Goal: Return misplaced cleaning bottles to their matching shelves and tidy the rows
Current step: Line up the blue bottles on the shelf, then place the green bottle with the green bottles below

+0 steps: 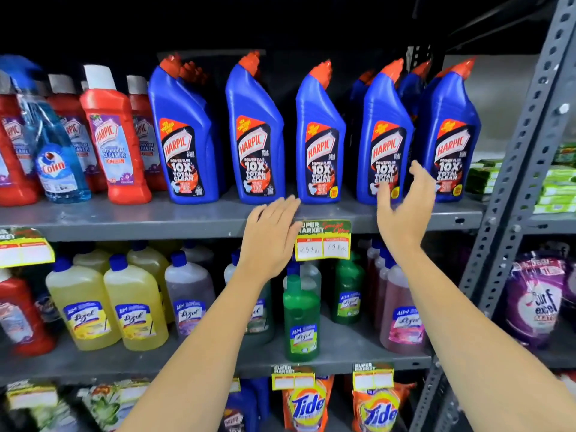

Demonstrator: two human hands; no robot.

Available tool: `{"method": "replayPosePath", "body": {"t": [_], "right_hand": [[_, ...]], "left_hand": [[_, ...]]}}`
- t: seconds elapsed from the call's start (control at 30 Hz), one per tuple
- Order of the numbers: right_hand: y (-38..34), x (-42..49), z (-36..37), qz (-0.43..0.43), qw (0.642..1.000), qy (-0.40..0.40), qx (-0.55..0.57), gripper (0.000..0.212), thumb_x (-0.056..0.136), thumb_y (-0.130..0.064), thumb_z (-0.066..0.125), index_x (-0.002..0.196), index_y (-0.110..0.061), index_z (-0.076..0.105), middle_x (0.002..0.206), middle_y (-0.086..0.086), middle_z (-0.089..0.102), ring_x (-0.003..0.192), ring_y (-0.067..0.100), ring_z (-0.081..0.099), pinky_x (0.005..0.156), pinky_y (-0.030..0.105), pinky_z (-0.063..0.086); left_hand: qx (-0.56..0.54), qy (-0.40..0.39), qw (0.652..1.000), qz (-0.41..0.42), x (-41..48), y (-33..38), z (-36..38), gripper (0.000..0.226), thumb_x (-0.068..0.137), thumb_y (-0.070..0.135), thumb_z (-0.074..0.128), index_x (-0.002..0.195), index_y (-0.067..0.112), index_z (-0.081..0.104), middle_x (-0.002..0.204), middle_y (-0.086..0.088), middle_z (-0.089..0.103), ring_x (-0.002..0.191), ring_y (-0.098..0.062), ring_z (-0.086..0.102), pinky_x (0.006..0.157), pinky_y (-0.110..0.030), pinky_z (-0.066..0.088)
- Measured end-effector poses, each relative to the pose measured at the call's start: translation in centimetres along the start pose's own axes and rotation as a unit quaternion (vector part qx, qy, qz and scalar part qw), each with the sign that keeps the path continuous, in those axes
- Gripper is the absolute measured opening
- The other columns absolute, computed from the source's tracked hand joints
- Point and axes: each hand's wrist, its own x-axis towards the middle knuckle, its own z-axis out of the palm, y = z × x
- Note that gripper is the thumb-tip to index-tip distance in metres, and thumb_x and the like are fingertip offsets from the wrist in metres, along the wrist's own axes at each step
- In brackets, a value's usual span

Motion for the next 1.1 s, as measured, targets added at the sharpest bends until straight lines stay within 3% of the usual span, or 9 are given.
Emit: {"method": "replayPosePath", "body": {"t": [0.1,0.2,0.3,0.4,0.5,0.57,0.7,0.83,1.1], "right_hand": [[1.3,-6.2,-0.6,-0.116,0.990,0.083,-0.011,0.040,0.089,-0.018,0.061,0.125,-0.004,0.053,0.119,0.022,0.054,0.116,0.034,0.045,0.105,0.043,0.034],[2.5,-13.5,-0.4,-0.095,0.995,0.003,-0.021,0.034,0.086,-0.019,0.059,0.118,-0.008,0.055,0.111,0.019,0.057,0.109,0.033,0.049,0.099,0.044,0.037],[3.4,-19.6,0.3,0.027,0.987,-0.156,-0.021,0.046,0.081,-0.022,0.062,0.122,-0.006,0.051,0.114,0.016,0.055,0.108,0.031,0.050,0.094,0.049,0.043],[3.8,-23.0,1.7,0.198,0.927,-0.318,-0.018,0.080,0.074,-0.033,0.075,0.140,-0.009,0.036,0.130,0.012,0.045,0.123,0.030,0.047,0.102,0.045,0.042],[4.0,-25.1,3.1,0.285,0.874,-0.392,-0.027,0.112,0.065,-0.051,0.081,0.150,-0.018,0.016,0.147,0.008,0.034,0.136,0.027,0.037,0.107,0.042,0.038],[3.8,-26.1,4.1,0.293,0.872,-0.391,-0.022,0.123,0.058,-0.058,0.082,0.152,-0.022,0.011,0.147,0.007,0.036,0.136,0.026,0.038,0.106,0.044,0.041],[3.3,-27.5,5.9,0.307,0.879,-0.361,-0.053,0.123,0.056,-0.058,0.084,0.150,-0.024,0.012,0.141,0.005,0.041,0.129,0.026,0.044,0.096,0.046,0.049],[3.3,-28.8,6.6,0.330,0.881,-0.330,-0.080,0.108,0.058,-0.054,0.082,0.142,-0.021,0.024,0.136,0.000,0.048,0.125,0.024,0.050,0.089,0.047,0.052],[5.8,-27.7,5.1,0.348,0.886,-0.296,-0.082,0.095,0.051,-0.052,0.083,0.127,-0.030,0.032,0.119,-0.005,0.059,0.111,0.023,0.059,0.084,0.045,0.054]], "left_hand": [[0.045,0.065,0.997,-0.023,-3.5,-0.1,1.2,0.049,0.100,0.033,0.037,0.143,0.010,0.037,0.155,-0.013,0.027,0.145,-0.028,0.017,0.115,-0.047,0.018],[0.048,0.080,0.991,-0.093,-9.2,-0.1,3.6,0.050,0.097,0.032,0.043,0.140,0.008,0.040,0.152,-0.023,0.029,0.145,-0.034,0.014,0.114,-0.056,0.019],[0.017,-0.054,0.992,-0.114,-16.1,0.2,6.3,0.050,0.096,0.032,0.039,0.138,0.007,0.043,0.150,-0.022,0.033,0.142,-0.035,0.020,0.111,-0.057,0.024],[-0.020,-0.204,0.971,-0.119,-21.9,0.3,8.6,0.051,0.097,0.034,0.032,0.140,0.009,0.042,0.153,-0.012,0.032,0.141,-0.028,0.027,0.111,-0.049,0.031],[-0.043,-0.343,0.930,-0.123,-25.5,-0.1,10.6,0.054,0.101,0.037,0.029,0.150,0.015,0.020,0.159,0.002,0.008,0.146,-0.018,0.015,0.118,-0.038,0.014],[-0.035,-0.398,0.909,-0.118,-26.6,-0.2,11.8,0.057,0.102,0.041,0.024,0.152,0.017,0.010,0.161,0.003,0.006,0.147,-0.014,0.005,0.119,-0.037,0.006],[-0.023,-0.444,0.888,-0.115,-27.2,-0.3,13.0,0.058,0.102,0.045,0.022,0.152,0.018,0.011,0.161,0.002,0.007,0.147,-0.015,0.001,0.118,-0.042,0.000],[-0.023,-0.431,0.895,-0.110,-28.1,-0.5,13.5,0.058,0.101,0.045,0.025,0.151,0.018,0.015,0.161,0.001,0.011,0.147,-0.016,0.003,0.118,-0.043,-0.001],[-0.046,-0.402,0.908,-0.113,-29.0,-0.5,13.8,0.058,0.100,0.044,0.031,0.151,0.019,0.018,0.160,0.001,0.014,0.147,-0.017,0.006,0.118,-0.042,0.000]]}}
